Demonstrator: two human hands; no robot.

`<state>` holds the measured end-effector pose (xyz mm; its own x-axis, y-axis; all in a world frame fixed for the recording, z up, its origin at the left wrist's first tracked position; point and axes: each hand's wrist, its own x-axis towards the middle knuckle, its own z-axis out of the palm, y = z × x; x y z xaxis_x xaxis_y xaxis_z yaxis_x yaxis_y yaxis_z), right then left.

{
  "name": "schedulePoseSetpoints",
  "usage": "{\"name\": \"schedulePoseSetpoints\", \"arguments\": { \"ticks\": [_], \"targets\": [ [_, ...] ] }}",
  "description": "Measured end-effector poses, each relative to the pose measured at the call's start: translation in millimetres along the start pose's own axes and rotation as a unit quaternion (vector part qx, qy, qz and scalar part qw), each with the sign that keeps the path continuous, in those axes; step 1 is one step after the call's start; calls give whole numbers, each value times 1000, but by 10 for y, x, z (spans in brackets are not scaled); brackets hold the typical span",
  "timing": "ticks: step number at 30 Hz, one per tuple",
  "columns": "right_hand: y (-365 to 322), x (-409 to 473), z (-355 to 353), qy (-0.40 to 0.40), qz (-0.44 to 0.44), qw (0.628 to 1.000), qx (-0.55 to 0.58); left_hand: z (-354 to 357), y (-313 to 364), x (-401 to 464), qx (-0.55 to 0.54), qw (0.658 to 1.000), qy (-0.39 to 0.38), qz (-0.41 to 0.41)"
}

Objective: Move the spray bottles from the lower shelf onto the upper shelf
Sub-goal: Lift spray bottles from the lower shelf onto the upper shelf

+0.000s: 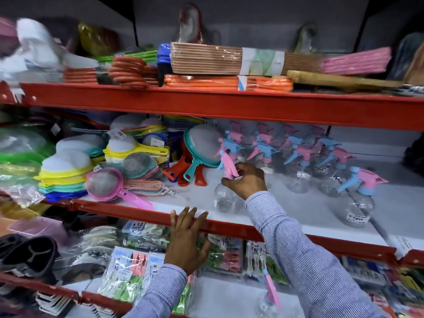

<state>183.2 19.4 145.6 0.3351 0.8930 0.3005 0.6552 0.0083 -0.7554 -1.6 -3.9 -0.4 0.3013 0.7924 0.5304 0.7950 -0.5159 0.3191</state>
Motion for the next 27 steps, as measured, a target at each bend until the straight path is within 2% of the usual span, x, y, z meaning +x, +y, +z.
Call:
{"name": "schedulePoseSetpoints", "arguments": {
  "ticks": [5,13,27],
  "targets": [
    [51,12,64,29,-19,998,48,0,-4,7,0,1000,4,6],
    [171,64,102,19,21,990,135,-3,-5,3,1,1000,-1,5],
    [214,115,138,21,29,987,158,-16,17,-1,8,1000,-7,-2]
  ]
}}
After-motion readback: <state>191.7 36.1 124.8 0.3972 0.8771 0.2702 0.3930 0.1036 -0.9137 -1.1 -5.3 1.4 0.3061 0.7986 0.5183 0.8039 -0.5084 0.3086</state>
